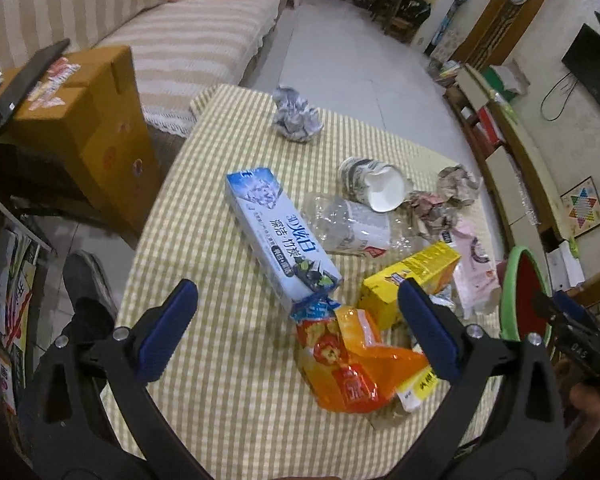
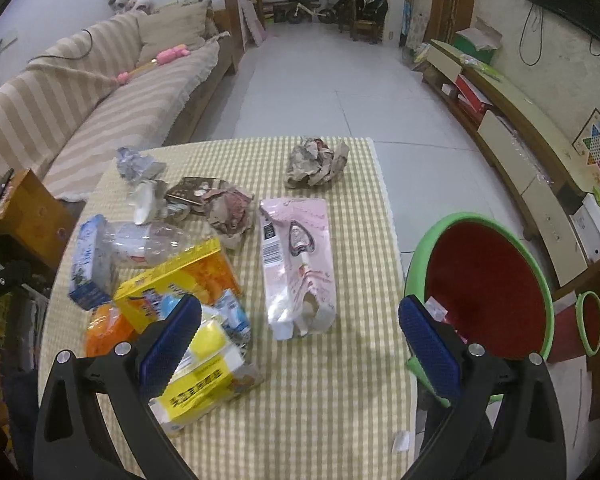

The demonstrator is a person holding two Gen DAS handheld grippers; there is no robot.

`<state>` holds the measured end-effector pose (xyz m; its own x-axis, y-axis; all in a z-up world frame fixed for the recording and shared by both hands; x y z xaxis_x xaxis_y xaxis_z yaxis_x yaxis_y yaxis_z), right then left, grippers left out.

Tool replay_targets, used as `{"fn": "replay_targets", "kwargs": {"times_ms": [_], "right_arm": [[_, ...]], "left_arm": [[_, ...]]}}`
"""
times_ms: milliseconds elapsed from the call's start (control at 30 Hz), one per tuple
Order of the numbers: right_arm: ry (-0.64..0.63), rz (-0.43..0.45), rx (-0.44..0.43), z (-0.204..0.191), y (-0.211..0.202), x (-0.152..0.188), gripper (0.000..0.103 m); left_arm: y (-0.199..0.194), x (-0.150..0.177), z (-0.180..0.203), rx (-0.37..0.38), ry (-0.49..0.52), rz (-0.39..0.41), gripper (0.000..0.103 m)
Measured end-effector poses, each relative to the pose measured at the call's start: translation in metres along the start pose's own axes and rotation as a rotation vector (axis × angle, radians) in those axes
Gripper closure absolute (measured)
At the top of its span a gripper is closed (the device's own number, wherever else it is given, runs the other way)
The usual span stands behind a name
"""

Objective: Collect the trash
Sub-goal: 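Grasp the blue toothpaste box with the left tool while the right tool grasps the pink snack bag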

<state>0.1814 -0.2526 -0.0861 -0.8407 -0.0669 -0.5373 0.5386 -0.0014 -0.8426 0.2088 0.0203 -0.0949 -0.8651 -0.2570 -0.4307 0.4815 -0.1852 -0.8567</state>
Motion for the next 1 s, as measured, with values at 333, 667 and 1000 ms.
{"fn": "replay_targets", "kwargs": {"times_ms": [333, 667, 1000], "right_arm": [[-0.011, -0.085, 0.014, 0.013, 0.059, -0.013, 0.012], [0.0, -0.192, -0.015, 0.017, 0.111, -0.012, 0.021], [0.023, -0.251, -0.066, 0.019, 0.135, -0.002, 0.045]], "left_arm": [[0.058, -0.009, 0.0, -0.046, -0.068, -0.092, 0.005], [0.099, -0.012, -0.014, -0.128, -0.127, -0.163, 0.006], [0.115, -0.003, -0.028, -0.129, -0.155, -0.221, 0.048]]}}
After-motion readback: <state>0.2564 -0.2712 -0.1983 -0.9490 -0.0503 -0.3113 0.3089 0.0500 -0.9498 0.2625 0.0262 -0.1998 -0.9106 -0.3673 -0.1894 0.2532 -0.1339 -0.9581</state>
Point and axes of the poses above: each gripper's, at about its wrist camera, not at the fingertips, and y roughly the way its jaws point, z to its right, x to its underside, the point moved 7 cm from there along y, roughly the way its jaws point, and after that the axes turned 7 degrees about -y, right-handed, at the moved point
